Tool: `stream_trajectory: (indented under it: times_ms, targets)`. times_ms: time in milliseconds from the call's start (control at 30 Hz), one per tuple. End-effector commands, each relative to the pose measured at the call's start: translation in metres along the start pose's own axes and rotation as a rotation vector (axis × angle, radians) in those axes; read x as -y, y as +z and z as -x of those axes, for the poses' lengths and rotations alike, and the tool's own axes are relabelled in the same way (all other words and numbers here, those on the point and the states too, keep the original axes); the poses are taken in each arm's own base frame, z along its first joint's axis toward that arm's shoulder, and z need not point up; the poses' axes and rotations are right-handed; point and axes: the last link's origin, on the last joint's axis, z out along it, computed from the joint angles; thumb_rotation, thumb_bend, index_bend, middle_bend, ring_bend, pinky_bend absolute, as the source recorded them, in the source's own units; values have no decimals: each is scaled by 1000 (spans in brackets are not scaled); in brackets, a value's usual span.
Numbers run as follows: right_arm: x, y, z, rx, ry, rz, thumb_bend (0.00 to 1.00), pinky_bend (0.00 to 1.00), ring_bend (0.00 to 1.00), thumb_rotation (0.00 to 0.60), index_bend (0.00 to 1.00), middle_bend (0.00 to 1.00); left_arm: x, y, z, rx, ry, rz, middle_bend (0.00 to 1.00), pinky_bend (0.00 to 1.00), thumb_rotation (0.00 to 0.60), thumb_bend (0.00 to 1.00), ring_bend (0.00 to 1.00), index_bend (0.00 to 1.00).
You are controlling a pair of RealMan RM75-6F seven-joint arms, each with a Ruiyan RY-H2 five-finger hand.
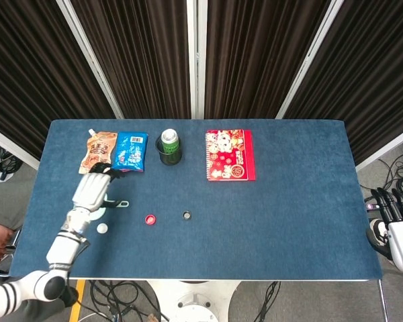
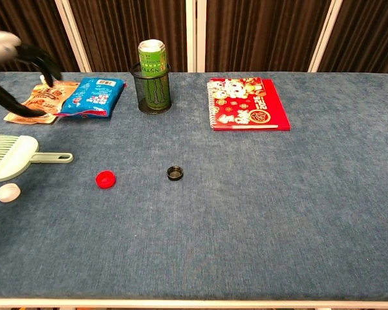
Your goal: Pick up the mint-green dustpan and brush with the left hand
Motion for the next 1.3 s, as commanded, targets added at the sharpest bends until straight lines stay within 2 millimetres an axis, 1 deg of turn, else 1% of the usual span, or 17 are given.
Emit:
stream_trajectory:
  times_ms: [33,267,400,500,667,867,1133,1300]
  targets:
    - [-1,-1,0,3,0,3,268,0,0,600,0,78,-10,9,21,52,35,-2,354,136,600,191,173,332]
    - [-3,-3,4,16,4,18,268,0,0,600,0,78,-16,9,56,105,97,-29,368,136,600,188,173,377]
    - [-3,-3,5,20,7,20,268,0,0,600,0,78,-14,11,69,115,166,-48,384,142,600,188,187,378]
    - [-3,-4,6,20,7,22,268,0,0,600,0,78,-11,12,73,117,195,-67,407,145,600,188,214,385]
    - [-3,-4,7,23,9,22,268,0,0,600,0,78,-5,15,78,127,241,-92,424,145,600,188,221,404]
    - [-4,-6,8,27,11,30,268,0,0,600,0,78,-2,20,82,132,266,-108,465,148,600,194,255,437]
    - [-6,-7,9,29,13,37,268,0,0,600,0,79,-1,19,84,147,284,-119,468,149,600,204,259,438]
    - [-7,-7,10,32,16,41,268,0,0,600,0,79,0,18,86,171,289,-118,468,149,600,238,259,437]
